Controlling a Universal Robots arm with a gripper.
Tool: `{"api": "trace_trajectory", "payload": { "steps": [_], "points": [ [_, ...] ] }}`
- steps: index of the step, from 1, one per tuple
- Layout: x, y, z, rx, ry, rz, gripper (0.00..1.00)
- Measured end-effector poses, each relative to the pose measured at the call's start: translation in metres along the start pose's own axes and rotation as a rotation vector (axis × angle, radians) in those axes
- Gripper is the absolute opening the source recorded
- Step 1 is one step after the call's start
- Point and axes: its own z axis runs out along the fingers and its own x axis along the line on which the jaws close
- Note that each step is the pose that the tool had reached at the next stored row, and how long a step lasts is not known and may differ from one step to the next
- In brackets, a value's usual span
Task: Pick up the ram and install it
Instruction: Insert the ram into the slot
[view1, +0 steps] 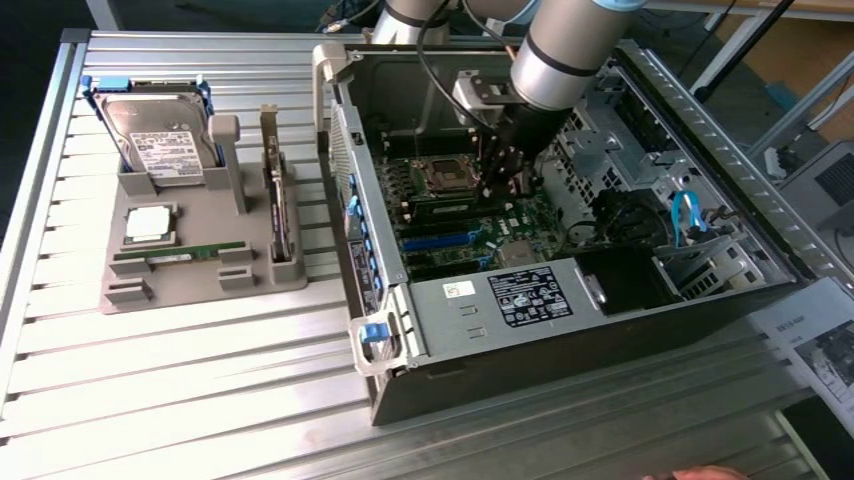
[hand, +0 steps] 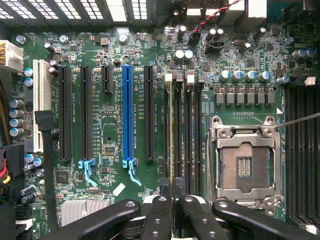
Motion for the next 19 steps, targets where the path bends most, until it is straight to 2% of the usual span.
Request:
{"api": "trace_trajectory", "payload": {
  "steps": [19],
  "points": [
    [0.0002, -0.0002, 0.0042, -0.0001, 0.0002, 0.000, 0.12]
  ]
}}
